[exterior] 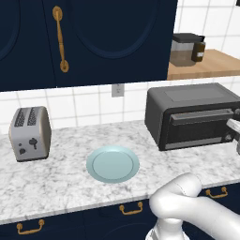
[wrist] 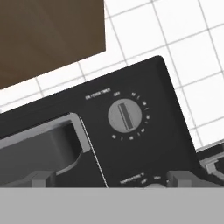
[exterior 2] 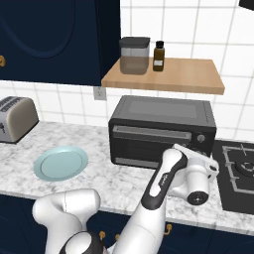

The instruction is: Pick up the kebab skewer and baguette bread, and place them inside the toaster oven. Close the toaster oven door and start by setting the timer.

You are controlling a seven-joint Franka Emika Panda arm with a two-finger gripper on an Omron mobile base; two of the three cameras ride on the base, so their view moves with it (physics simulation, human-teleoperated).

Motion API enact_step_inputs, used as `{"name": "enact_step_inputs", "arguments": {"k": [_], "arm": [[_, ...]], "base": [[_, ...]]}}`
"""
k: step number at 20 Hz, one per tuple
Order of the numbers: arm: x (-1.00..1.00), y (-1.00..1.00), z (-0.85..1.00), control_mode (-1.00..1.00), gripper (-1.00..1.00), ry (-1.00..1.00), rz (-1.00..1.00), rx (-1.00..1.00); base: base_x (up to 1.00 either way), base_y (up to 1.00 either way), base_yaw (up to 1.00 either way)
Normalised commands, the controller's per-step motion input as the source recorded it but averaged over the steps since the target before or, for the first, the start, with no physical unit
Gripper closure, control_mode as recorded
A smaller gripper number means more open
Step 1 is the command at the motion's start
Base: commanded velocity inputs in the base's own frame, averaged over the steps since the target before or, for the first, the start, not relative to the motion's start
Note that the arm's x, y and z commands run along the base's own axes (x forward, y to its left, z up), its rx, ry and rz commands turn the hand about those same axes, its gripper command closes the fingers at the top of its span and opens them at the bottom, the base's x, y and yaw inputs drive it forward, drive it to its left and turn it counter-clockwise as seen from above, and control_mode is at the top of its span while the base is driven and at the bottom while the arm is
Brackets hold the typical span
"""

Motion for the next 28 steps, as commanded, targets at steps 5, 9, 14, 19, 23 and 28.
{"name": "enact_step_inputs", "arguments": {"k": [5, 9, 14, 19, 23, 28], "arm": [[0.00, -0.05, 0.08, -1.00, -1.00, 0.00, 0.00, 0.09], [0.01, -0.06, 0.15, -1.00, -1.00, 0.00, 0.00, 0.09], [-0.10, -0.05, 0.14, -1.00, -1.00, 0.02, 0.00, 0.00], [-0.11, -0.25, 0.14, -1.00, -1.00, 0.02, 0.00, 0.01], [0.08, -0.10, 0.01, -1.00, -1.00, 0.00, 0.02, 0.13], [0.07, 0.00, 0.09, -1.00, -1.00, 0.00, 0.01, 0.05]], "base": [[0.00, 0.00, 0.00], [0.00, 0.00, 0.00], [0.00, 0.00, 0.00], [0.00, 0.00, 0.00], [0.00, 0.00, 0.00], [0.00, 0.00, 0.00]]}}
